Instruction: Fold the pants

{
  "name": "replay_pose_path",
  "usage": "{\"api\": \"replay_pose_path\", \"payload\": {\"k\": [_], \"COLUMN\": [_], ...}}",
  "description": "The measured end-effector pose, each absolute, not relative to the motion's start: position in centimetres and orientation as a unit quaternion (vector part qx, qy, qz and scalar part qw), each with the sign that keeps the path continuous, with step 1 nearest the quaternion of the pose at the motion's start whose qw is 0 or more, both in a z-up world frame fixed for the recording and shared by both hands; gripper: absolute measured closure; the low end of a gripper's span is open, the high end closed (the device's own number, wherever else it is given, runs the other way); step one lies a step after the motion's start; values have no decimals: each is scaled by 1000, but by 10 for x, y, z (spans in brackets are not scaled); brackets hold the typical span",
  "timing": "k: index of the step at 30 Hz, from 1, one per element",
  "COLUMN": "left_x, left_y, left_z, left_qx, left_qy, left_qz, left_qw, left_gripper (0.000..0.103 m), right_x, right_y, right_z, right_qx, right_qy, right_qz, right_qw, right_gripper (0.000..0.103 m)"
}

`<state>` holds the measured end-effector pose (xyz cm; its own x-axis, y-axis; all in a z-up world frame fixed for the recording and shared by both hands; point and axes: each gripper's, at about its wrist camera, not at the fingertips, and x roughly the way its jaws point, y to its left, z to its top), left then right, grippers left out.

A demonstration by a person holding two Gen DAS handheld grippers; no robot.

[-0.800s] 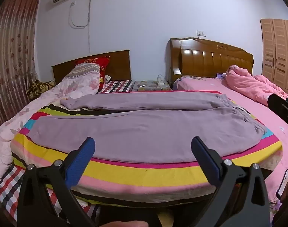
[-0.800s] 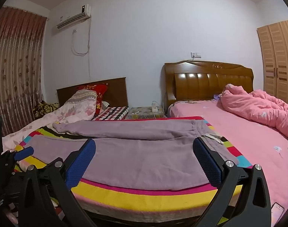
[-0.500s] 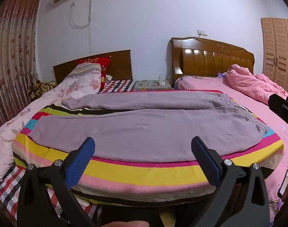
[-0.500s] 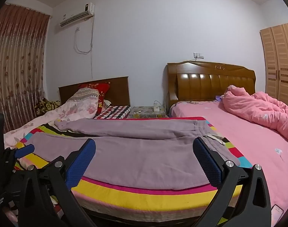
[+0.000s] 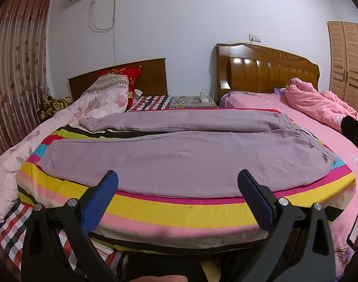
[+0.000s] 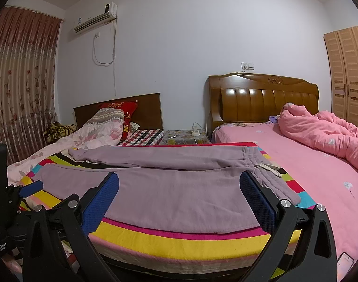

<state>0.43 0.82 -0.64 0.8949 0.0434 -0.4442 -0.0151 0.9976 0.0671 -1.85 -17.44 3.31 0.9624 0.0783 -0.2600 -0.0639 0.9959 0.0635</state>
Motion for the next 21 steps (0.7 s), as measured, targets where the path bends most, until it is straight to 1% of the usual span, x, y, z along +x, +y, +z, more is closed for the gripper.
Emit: {"api": "replay_pose_path", "payload": {"k": [21], "left_x": [6], "left_y": [10], "left_z": [-7], "left_qx": [29], "left_qy": [236], "left_qz": [21], "left_qw": [971], "left_gripper": [1], "right_x": [-17], "right_y": [-177], "right_z": [28], "right_qx": [43], "right_qy": [141], "right_qz": [45], "right_qw": [988], "right_gripper": [4]}}
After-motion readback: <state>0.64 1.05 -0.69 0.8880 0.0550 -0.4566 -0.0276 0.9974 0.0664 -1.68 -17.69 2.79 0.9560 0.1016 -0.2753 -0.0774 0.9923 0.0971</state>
